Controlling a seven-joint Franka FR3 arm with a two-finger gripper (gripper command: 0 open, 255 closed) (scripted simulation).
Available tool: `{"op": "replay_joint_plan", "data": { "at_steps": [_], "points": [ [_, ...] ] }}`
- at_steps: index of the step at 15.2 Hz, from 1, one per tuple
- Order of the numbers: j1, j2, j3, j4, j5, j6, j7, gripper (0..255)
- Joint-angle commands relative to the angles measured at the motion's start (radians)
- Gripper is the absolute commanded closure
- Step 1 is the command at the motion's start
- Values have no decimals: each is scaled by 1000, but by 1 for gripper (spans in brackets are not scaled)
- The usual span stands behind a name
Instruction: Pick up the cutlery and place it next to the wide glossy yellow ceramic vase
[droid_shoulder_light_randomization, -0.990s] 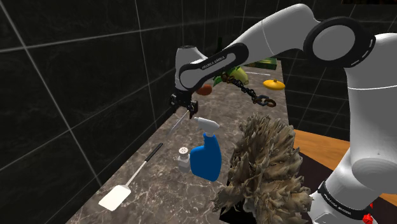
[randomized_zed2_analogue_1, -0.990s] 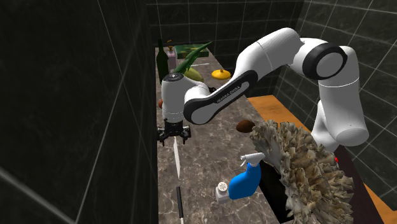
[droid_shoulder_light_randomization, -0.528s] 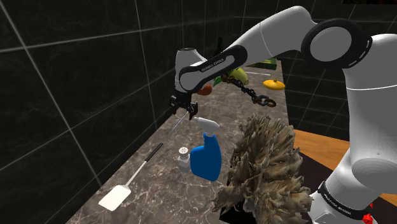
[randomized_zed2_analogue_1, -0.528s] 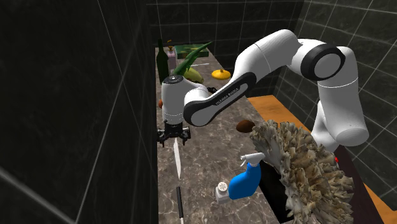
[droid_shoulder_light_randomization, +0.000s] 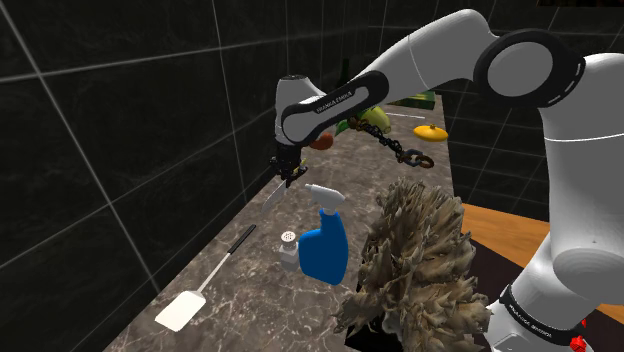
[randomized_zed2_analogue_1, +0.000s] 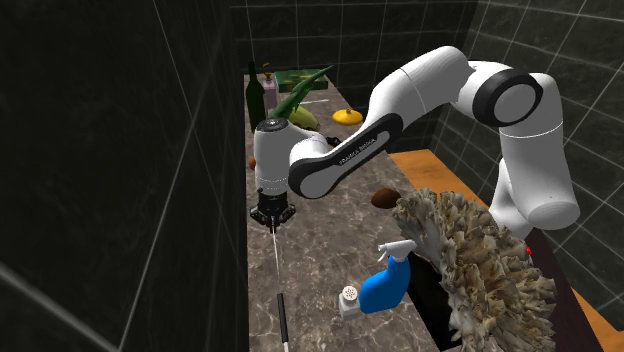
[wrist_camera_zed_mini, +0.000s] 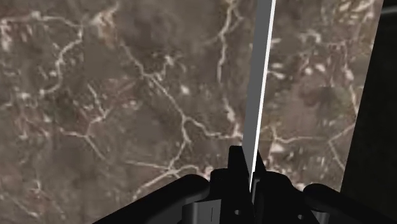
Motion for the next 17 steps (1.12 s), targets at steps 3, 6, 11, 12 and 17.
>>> {"op": "replay_joint_plan", "data": {
  "at_steps": [3, 6, 11, 12, 17],
  "points": [
    [0, 1, 0, 0, 0, 0, 0, 255],
    [-2, -18, 4, 13, 6, -32, -3, 255],
    [-5, -46, 9, 41, 16, -86, -9, 255],
    [-5, -52, 10, 47, 18, -98, -10, 255],
    [-7, -75, 14, 81, 26, -154, -14, 255]
  ]
}}
